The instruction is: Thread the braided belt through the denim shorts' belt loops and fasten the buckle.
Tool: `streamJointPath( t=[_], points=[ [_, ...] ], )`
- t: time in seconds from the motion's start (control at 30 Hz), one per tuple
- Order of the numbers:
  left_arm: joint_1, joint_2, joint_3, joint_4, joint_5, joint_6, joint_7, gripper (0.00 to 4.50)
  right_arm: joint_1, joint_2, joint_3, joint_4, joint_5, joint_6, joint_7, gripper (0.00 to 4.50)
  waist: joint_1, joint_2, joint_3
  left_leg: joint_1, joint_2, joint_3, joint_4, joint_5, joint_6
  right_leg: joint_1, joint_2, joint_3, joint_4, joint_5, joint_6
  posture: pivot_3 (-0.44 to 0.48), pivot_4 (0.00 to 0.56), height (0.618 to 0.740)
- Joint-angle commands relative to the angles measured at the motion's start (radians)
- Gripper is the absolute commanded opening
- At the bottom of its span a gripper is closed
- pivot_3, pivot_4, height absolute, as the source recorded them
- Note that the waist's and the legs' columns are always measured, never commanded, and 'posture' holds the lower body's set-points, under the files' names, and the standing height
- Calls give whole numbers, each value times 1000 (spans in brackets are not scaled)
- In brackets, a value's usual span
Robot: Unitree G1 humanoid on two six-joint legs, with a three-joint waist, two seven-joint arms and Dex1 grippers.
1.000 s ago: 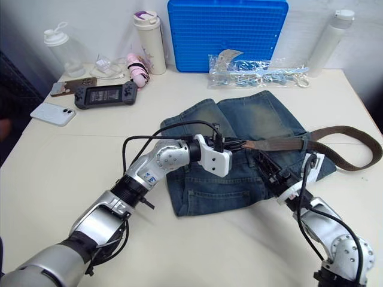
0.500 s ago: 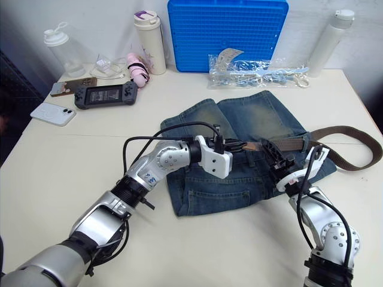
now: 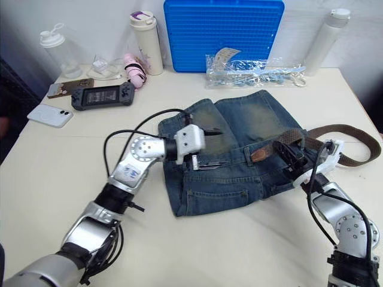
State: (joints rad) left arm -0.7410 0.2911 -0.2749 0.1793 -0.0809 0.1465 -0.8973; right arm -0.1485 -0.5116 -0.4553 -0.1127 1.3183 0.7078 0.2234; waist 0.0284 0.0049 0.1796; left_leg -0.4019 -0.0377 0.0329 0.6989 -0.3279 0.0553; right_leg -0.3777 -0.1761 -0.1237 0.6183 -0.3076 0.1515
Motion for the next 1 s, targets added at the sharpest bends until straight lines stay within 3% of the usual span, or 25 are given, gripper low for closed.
streamJointPath(
  t=[0.03,0.43,0.63,0.83,1.0],
  points=[
    [16,44,50,-112,-97,183,-53,4458,-37,-10,16,39,-84,-31,83,0,-4,0,0,0,0,0,0,0,0,0,0,0,0,0,0,0,150,693],
    [49,110,133,-173,-159,358,-23,4458,-132,34,28,133,-223,-61,193,0,-4,0,0,0,0,-2,0,0,0,1,0,-1,0,0,0,0,150,693],
    [48,128,136,-177,-172,383,-17,4458,-135,107,49,130,-252,-63,197,0,-4,0,0,0,-1,-2,0,0,0,1,0,-1,0,0,0,0,150,693],
    [43,119,58,-162,-109,299,-26,4458,-107,184,105,79,-307,-58,186,0,-5,0,0,1,-1,-3,-1,0,-1,1,0,-1,1,0,0,0,150,693],
    [23,57,-89,-88,55,74,28,4458,-71,214,185,34,-402,-54,167,0,-5,0,0,2,-1,-1,-1,0,-1,1,0,0,1,0,0,0,150,693]
  ],
)
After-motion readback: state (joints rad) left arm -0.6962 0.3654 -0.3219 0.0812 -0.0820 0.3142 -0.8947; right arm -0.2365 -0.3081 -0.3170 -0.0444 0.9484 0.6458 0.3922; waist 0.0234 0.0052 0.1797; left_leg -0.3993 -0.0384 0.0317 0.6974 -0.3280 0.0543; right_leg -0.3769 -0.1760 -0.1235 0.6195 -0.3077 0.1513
